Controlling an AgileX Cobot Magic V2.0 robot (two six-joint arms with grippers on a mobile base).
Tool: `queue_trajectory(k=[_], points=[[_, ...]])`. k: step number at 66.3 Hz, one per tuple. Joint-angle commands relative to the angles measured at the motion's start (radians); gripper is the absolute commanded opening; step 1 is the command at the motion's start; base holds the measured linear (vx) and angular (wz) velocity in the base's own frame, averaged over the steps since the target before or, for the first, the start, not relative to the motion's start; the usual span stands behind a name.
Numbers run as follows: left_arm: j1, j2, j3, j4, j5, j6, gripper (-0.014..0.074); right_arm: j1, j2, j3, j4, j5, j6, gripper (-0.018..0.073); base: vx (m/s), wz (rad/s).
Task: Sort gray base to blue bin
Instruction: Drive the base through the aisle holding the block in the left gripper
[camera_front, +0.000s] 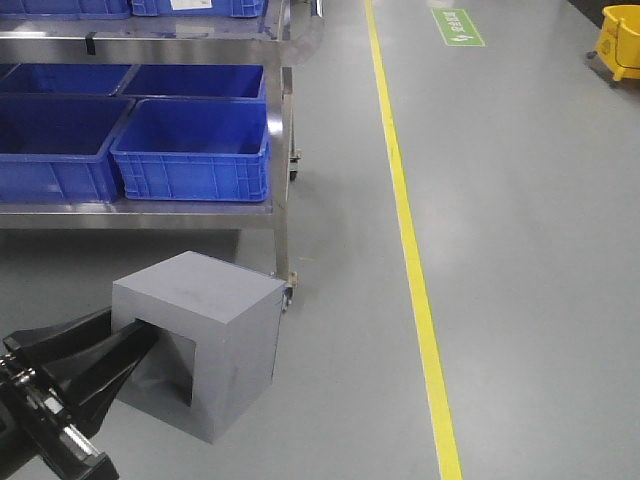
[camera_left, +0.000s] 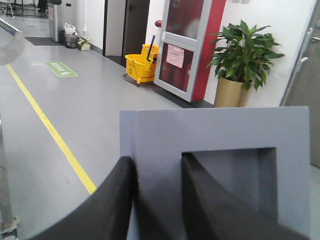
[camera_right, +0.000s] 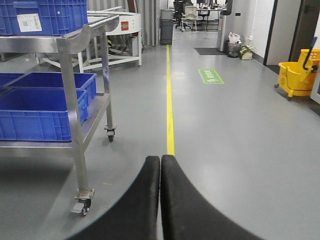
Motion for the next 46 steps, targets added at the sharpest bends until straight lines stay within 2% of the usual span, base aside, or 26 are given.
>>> queue_trajectory(k=[1, 24, 46], points=[[-0.003, -0.009, -0.033, -0.003, -0.112, -0.003, -0.0006, -0.004, -0.012, 0.015, -0.006, -0.078, -0.006, -0.0009, 0.38, 0.09], [-0.003, -0.009, -0.033, -0.003, -0.112, -0.003, -0.0006, -0.004, -0.012, 0.015, -0.006, -0.078, -0.006, -0.0009, 0.35, 0.28], [-0.003, -0.009, -0.033, -0.003, -0.112, -0.003, -0.0006, -0.004, -0.012, 0.015, -0.006, -0.078, -0.006, -0.0009, 0.32, 0.79]])
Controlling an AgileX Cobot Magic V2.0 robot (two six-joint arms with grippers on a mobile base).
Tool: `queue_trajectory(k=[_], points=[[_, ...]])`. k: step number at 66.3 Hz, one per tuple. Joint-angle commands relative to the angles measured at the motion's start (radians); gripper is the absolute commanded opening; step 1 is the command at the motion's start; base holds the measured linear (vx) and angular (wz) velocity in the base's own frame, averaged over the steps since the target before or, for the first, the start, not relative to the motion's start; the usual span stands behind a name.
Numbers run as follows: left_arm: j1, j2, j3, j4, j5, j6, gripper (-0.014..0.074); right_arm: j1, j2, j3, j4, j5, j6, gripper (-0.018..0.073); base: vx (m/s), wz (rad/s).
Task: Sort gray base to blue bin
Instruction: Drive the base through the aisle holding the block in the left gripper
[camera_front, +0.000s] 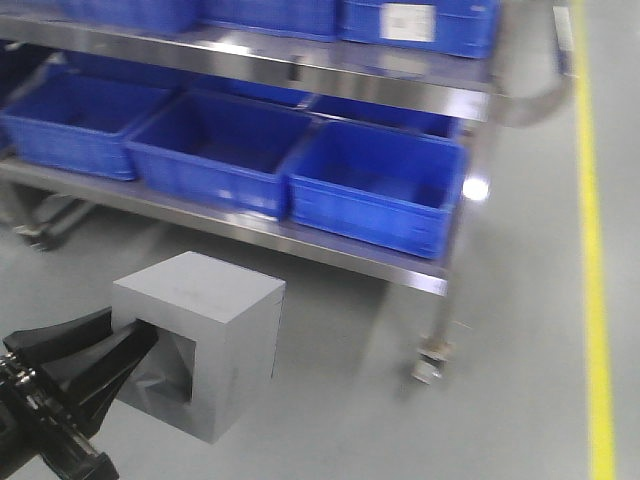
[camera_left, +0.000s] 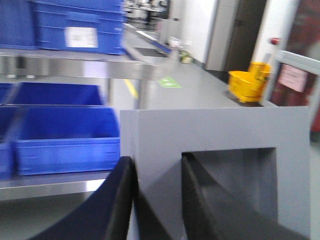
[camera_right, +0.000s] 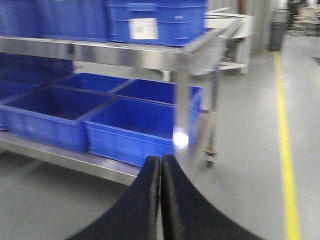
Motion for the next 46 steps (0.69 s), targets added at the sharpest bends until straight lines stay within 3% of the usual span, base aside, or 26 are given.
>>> queue_trajectory(k=[1, 46], points=[[-0.003, -0.009, -0.033, -0.003, -0.112, -0.003, -0.0006, -0.004, -0.012, 0.015, -0.006, -0.078, -0.006, -0.0009, 0.29, 0.95], [-0.003, -0.009, -0.033, -0.003, -0.112, -0.003, -0.0006, -0.004, -0.012, 0.015, -0.006, -0.078, -0.006, -0.0009, 0.26, 0.86]])
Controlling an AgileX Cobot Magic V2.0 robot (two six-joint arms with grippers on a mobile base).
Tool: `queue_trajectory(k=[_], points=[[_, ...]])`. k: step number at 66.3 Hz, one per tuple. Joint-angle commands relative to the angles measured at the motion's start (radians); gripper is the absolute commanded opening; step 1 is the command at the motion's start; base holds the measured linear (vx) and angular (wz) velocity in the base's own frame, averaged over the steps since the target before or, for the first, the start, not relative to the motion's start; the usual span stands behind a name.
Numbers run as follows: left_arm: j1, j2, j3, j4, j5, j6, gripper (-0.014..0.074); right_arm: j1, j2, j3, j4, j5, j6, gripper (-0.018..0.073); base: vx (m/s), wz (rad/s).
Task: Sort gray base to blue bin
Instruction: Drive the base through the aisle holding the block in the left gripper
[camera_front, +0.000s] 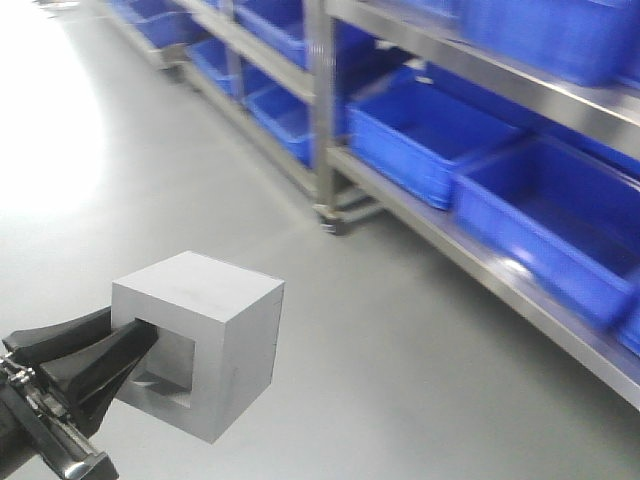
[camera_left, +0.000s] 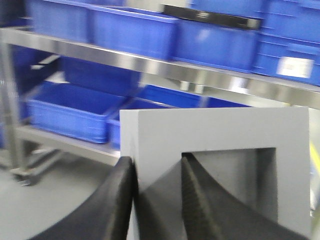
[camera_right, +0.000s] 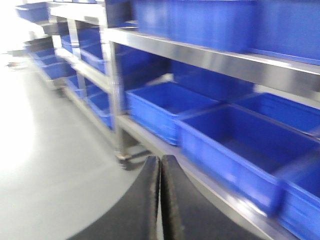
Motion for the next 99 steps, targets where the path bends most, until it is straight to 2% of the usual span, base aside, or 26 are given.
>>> queue_trajectory(k=[1, 45, 99], points=[[-0.003, -0.009, -0.033, -0.003, -0.112, -0.003, -0.0006, -0.004, -0.012, 0.015, -0.006, -0.078, -0.006, -0.0009, 0.23, 0.80], [-0.003, -0.009, -0.033, -0.003, -0.112, -0.003, -0.0006, -0.004, -0.012, 0.015, -0.006, -0.078, -0.006, -0.0009, 0.25, 0.67], [-0.003, -0.009, -0.033, -0.003, -0.112, -0.003, -0.0006, -0.004, -0.012, 0.015, -0.006, -0.078, -0.006, -0.0009, 0.41, 0.13]])
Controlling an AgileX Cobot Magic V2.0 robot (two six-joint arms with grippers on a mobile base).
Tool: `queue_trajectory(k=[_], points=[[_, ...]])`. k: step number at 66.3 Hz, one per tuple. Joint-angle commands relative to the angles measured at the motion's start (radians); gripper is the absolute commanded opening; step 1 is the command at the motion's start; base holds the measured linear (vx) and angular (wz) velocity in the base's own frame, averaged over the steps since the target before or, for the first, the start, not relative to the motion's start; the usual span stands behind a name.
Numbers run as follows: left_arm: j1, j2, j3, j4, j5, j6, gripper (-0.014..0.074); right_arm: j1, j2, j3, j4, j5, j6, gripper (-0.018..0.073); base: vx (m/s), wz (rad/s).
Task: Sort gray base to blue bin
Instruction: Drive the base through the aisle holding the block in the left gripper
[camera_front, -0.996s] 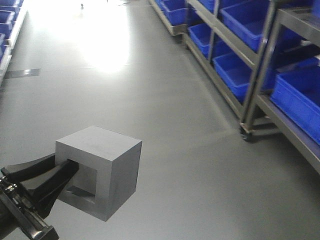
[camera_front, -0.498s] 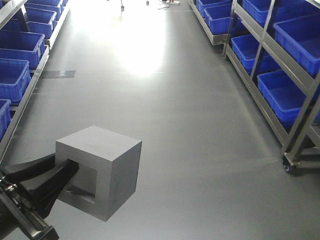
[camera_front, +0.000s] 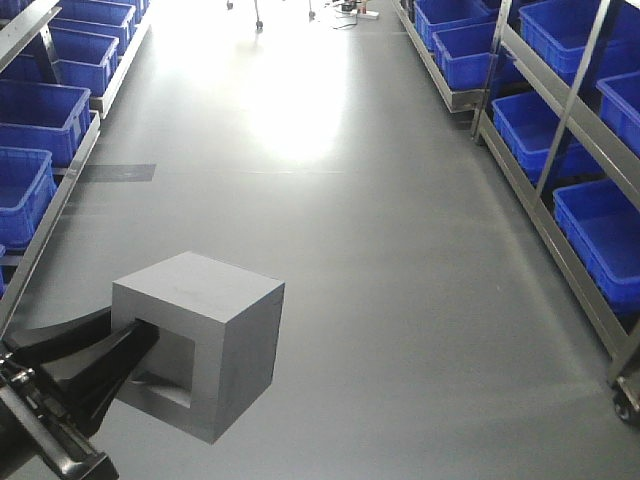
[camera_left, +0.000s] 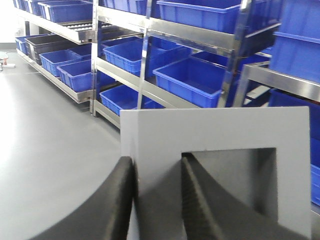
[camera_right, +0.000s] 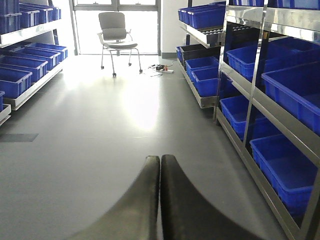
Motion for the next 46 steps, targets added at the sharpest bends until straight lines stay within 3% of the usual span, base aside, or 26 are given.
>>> queue_trajectory(k=[1, 46], points=[[-0.003, -0.009, -0.033, -0.003, -0.112, -0.003, -0.0006, -0.004, -0.012, 0.015, -0.006, -0.078, -0.006, -0.0009, 0.47, 0.04], [-0.003, -0.009, -0.033, -0.003, -0.112, -0.003, -0.0006, -0.004, -0.012, 0.015, -0.006, -0.078, -0.006, -0.0009, 0.50, 0.06]])
